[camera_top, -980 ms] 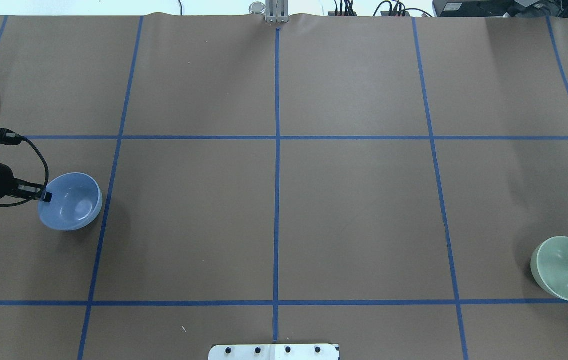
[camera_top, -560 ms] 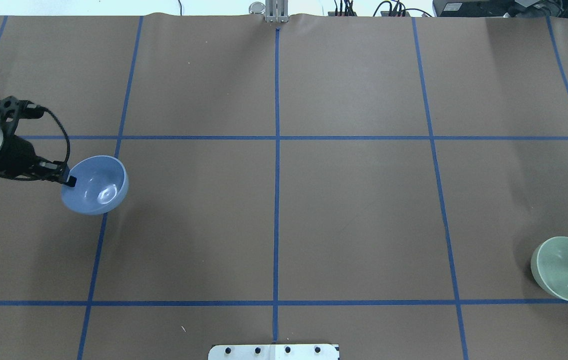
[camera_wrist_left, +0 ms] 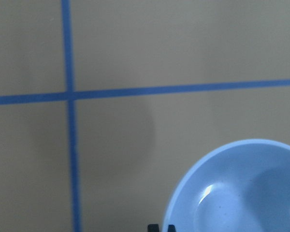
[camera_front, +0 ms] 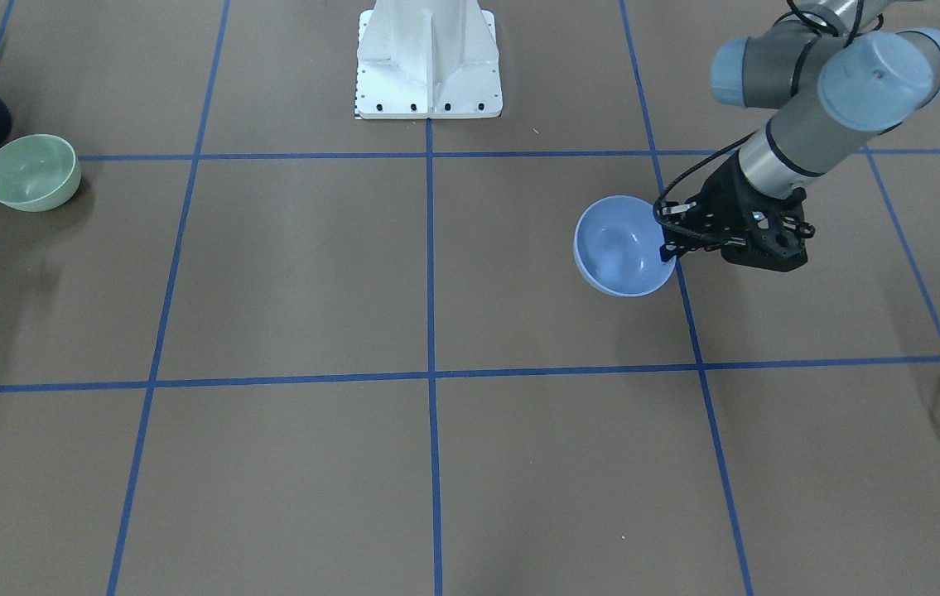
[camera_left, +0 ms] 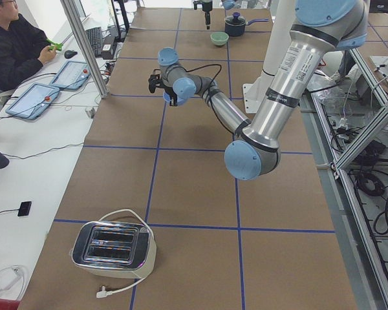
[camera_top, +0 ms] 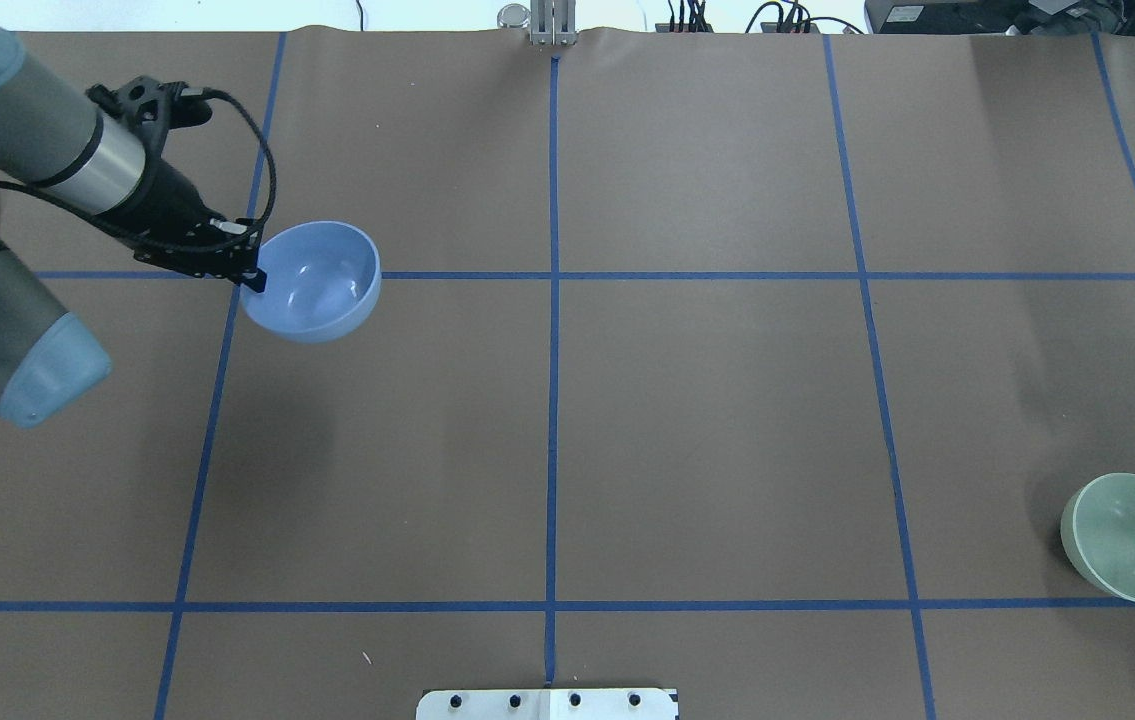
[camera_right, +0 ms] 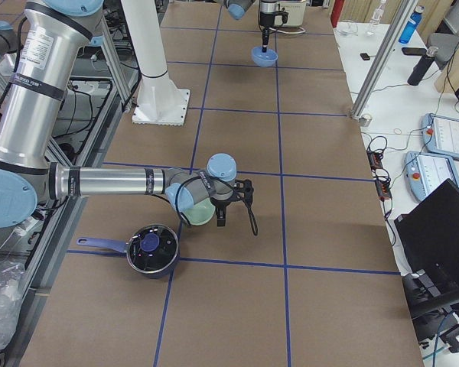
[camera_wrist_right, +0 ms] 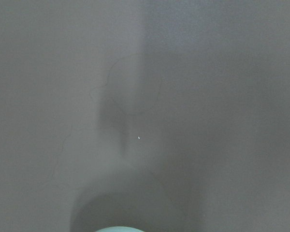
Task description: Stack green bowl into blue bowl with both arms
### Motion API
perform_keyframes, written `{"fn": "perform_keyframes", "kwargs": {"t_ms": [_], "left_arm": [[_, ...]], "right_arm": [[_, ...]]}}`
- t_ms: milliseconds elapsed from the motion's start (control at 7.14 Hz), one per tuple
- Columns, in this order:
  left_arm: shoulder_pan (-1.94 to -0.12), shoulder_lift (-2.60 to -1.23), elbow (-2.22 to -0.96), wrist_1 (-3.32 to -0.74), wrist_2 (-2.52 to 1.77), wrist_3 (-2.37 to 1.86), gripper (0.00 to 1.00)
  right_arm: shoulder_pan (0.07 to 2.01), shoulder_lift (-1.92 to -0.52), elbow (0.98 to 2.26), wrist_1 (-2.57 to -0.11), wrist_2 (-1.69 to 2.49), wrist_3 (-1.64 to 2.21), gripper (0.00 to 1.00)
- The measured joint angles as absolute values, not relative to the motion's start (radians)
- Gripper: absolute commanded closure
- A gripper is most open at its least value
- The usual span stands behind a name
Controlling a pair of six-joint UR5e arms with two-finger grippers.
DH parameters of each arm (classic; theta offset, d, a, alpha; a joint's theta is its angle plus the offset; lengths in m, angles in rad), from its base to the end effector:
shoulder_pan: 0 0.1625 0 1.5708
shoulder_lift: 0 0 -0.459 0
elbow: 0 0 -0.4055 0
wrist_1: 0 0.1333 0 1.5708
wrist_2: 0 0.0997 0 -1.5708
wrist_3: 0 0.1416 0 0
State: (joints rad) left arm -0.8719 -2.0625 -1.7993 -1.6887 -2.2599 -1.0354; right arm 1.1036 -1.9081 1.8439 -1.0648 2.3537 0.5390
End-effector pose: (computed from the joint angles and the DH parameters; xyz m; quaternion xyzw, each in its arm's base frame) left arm 0.3976 -0.5403 0.2987 0.0125 0.4916 -0.0085 0.8707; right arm -0.1439 -0.3595 0.6698 -0.0020 -0.4238 -0.0512 0.9043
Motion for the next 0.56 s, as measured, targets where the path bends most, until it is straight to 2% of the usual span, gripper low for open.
{"fn": "perform_keyframes", "kwargs": {"t_ms": [560], "left_arm": [[-0.769, -2.233, -1.671, -1.678, -2.144, -1.169, 1.00]], "right_arm": [[1.077, -1.957, 1.783, -0.961, 2.343, 0.537, 0.02]]}}
